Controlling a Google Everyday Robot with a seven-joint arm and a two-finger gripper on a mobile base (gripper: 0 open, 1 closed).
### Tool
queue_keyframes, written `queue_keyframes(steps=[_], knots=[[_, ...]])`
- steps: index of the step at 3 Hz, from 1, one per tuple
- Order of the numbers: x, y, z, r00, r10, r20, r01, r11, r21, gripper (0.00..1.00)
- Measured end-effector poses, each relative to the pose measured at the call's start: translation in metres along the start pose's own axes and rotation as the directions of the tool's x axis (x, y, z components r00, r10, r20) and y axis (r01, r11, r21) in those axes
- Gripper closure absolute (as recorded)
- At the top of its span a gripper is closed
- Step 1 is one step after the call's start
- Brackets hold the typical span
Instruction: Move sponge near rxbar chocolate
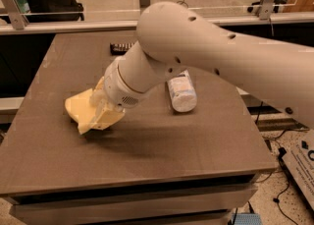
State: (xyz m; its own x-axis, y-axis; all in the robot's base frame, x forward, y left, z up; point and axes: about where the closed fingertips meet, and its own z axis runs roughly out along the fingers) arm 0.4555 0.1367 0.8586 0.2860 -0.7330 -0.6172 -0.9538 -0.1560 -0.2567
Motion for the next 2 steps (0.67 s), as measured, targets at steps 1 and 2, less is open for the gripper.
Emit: queue_keyframes(steps=[1, 2], knots=[[0.019, -0.018, -0.036, 0.999, -0.003, -0.042, 0.006, 0.998, 0.063, 1.0], [0.038, -0.042, -0.086, 0.996, -0.021, -0.083, 0.034, 0.9882, 0.15, 1.0]])
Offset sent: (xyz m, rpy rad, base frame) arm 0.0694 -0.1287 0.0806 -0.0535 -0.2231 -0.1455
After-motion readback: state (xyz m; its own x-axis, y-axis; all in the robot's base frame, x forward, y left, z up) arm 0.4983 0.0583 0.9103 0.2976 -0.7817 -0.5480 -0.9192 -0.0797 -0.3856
